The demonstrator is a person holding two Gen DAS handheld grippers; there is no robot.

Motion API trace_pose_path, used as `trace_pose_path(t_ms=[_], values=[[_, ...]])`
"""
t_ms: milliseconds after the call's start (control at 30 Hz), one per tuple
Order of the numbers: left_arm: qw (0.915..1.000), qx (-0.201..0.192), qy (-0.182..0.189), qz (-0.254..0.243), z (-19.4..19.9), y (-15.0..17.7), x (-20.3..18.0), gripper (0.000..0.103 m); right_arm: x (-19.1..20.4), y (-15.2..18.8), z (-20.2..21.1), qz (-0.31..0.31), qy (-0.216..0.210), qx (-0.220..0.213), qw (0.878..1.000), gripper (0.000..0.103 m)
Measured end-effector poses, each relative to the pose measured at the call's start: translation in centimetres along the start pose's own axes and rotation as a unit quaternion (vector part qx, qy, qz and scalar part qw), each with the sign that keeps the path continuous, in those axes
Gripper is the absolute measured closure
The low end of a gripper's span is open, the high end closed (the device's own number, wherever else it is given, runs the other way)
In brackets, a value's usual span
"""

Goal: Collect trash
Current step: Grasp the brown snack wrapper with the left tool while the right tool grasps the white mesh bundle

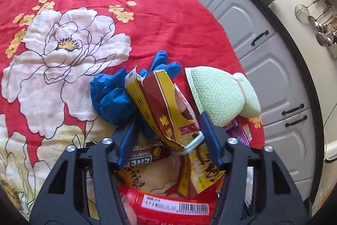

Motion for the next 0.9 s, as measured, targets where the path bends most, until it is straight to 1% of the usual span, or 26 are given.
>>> trace_pose_path(t_ms=[167, 300, 433, 533, 767, 900], values=[[0.9999, -0.001, 0.014, -0.008, 0.4, 0.2, -0.3, 0.07, -0.4, 0.3, 0.7, -0.012, -0.003, -0.006, 1.0, 0.083], [0.9994, -0.002, 0.034, -0.009, 1.1, 0.6, -0.6, 0.074, -1.1, 0.2, 1.5, -0.028, -0.001, -0.014, 1.0, 0.084], [0.9985, -0.011, 0.047, -0.025, 2.2, 1.0, -1.6, 0.075, -1.5, -0.4, 2.4, -0.036, 0.004, -0.027, 0.999, 0.084], [0.9972, -0.024, 0.056, -0.043, 3.4, 0.8, -2.5, 0.075, -1.9, -0.7, 3.4, -0.043, 0.008, -0.038, 0.998, 0.084], [0.9918, -0.061, 0.064, -0.093, 5.9, 0.8, -5.5, 0.075, -3.1, -1.0, 5.1, -0.053, 0.02, -0.057, 0.997, 0.084], [0.9886, -0.069, 0.073, -0.112, 6.5, 1.0, -7.2, 0.075, -4.0, -0.9, 5.8, -0.065, 0.026, -0.062, 0.996, 0.084]])
Point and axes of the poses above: each gripper's, at about its wrist camera, not at the fingertips, and z roughly against the way its jaws point, x to its left, y to its underside, the point moved 6 cm from there along -z, roughly the way its jaws point, and after that the axes turned 15 degrees about y, right-handed, at the moved point
